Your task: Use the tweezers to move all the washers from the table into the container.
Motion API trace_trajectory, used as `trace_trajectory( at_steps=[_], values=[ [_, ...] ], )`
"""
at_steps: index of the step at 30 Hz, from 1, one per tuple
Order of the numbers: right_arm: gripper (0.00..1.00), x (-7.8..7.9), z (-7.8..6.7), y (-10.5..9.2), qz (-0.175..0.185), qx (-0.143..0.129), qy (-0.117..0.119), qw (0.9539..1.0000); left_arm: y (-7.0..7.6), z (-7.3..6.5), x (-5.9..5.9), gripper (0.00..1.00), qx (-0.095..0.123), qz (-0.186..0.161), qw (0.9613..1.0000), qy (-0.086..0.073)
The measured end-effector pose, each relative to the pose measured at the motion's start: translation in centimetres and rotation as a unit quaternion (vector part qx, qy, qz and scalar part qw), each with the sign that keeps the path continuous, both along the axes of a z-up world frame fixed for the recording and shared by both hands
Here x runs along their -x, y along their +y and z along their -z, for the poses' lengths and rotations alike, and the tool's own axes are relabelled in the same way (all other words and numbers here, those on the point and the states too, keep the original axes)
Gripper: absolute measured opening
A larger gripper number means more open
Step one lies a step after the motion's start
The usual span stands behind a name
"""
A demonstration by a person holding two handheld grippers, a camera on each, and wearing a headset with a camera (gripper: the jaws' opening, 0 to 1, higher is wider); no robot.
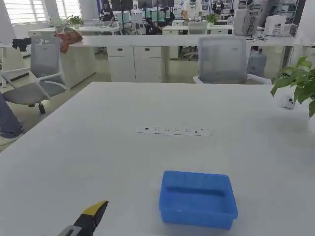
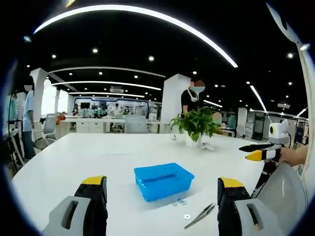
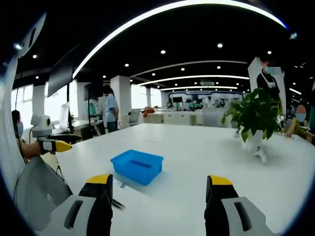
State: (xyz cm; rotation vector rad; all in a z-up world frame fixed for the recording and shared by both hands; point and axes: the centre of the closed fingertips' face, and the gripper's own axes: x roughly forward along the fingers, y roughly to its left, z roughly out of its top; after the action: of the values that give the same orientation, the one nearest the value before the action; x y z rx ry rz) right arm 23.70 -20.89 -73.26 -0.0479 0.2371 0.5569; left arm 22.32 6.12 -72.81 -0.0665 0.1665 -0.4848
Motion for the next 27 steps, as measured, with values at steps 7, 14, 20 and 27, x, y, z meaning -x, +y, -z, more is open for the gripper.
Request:
trace_trajectory(
  at_steps=[7,14,20,27],
  values=[
    [0.73,-0.09,-0.09,-0.32,0.004,-0.007,-0.001,1.0000,-0.03,-0.01,0.02,0.93,-0.003,0.000,1.0000,-0.001],
    [0.73,-0.08,-0.12,-0.28,0.002,-0.007,-0.003,1.0000,-0.17,0.28,0.04,0.92,-0.003,0.004,1.0000,0.007],
    [0.72,-0.11,-0.13,-0.48,0.006,-0.009,-0.003,0.9999,-0.29,0.20,0.09,0.92,-0.001,0.007,1.0000,0.006],
    [0.72,-0.06,-0.04,-0.45,0.004,-0.010,-0.002,0.9999,-0.25,0.19,0.10,0.92,-0.001,0.006,1.0000,0.007]
  ],
)
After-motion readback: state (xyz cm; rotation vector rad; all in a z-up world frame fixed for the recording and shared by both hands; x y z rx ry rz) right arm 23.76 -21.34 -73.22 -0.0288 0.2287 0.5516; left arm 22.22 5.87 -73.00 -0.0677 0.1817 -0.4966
